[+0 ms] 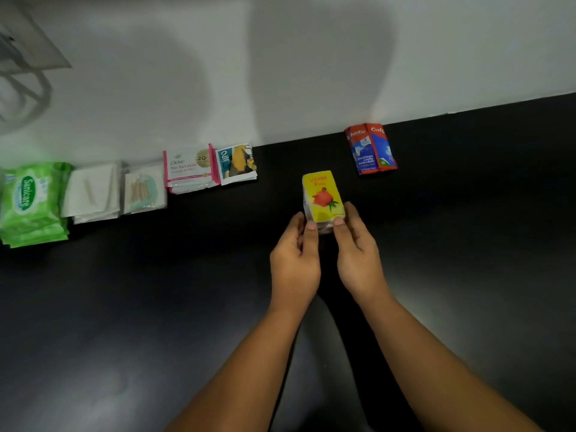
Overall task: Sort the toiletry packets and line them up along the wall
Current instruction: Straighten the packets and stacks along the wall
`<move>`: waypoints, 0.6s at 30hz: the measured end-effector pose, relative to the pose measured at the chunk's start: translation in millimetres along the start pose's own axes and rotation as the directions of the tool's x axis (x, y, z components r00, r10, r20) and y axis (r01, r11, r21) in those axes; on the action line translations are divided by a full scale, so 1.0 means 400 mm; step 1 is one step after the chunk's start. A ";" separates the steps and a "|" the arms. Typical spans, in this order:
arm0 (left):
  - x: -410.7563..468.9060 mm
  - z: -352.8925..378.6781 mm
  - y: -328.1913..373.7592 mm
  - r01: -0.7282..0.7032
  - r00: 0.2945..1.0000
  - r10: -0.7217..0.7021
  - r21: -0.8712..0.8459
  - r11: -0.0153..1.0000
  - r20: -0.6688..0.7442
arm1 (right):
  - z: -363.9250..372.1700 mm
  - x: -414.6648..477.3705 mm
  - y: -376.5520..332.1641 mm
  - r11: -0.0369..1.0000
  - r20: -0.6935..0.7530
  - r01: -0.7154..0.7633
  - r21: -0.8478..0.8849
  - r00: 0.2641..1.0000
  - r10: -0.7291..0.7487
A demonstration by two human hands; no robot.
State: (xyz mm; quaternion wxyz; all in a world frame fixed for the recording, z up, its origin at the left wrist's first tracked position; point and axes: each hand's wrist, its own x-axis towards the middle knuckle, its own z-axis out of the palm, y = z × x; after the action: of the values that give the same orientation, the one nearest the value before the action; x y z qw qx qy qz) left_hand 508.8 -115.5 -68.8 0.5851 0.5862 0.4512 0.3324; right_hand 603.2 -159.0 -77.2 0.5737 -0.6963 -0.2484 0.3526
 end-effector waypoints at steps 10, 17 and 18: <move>0.109 0.073 -0.010 0.060 0.995 -0.055 -0.069 0.996 0.079 | 0.005 0.092 -0.041 0.994 0.000 0.014 0.106 1.000 -0.014; 0.265 0.109 0.005 0.027 0.990 -0.023 -0.024 0.999 0.141 | -0.014 0.254 -0.087 0.997 -0.008 0.009 0.080 1.000 -0.009; 0.279 0.111 0.005 0.015 0.989 -0.011 -0.033 0.999 0.144 | -0.016 0.271 -0.089 0.999 0.009 0.017 0.046 1.000 -0.018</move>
State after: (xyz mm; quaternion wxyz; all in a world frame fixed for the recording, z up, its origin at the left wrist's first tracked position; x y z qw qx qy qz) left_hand 591.3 -29.9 -86.6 0.6281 0.5958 0.4059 0.2929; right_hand 678.1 -73.9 -64.3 0.5914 -0.6792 -0.2489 0.3563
